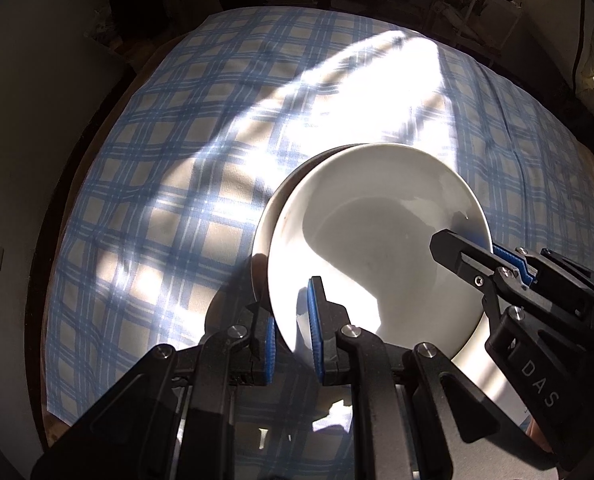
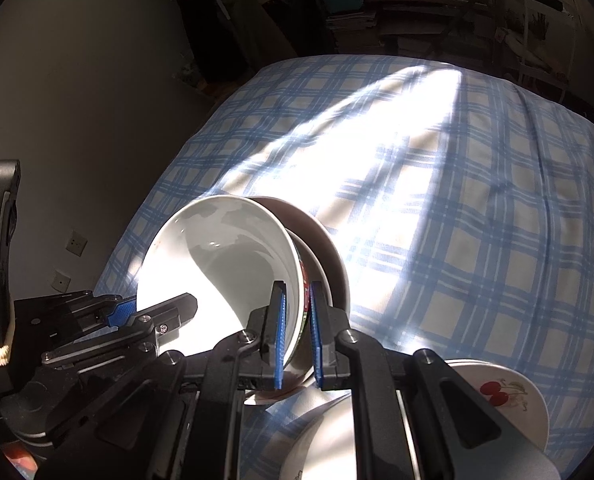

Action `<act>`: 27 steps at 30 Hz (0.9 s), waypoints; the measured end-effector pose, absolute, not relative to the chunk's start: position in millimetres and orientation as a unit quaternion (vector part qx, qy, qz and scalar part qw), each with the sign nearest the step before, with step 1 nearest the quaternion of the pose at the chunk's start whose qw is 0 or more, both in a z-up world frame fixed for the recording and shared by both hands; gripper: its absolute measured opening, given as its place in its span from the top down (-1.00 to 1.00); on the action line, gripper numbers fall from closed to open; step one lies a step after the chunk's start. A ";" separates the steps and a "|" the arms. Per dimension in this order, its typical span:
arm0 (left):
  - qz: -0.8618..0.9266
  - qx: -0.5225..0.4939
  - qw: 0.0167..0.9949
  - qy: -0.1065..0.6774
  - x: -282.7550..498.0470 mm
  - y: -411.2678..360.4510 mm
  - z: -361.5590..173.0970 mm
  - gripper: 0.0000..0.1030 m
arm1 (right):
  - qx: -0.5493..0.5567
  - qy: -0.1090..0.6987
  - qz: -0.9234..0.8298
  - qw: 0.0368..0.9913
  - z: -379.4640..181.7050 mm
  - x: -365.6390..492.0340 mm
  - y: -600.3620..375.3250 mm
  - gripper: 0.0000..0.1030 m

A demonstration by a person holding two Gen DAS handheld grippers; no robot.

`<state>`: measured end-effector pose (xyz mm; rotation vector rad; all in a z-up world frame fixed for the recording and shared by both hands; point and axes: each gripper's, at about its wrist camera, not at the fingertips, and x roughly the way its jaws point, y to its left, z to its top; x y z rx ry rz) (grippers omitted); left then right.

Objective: Organize plates and bowls

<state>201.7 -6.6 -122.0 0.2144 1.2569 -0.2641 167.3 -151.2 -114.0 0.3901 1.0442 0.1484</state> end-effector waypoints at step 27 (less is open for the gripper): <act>-0.127 0.100 0.815 0.557 199.9 -0.4 -110.1 0.72 | 0.188 0.474 0.101 0.854 -92.9 162.5 -169.3 0.66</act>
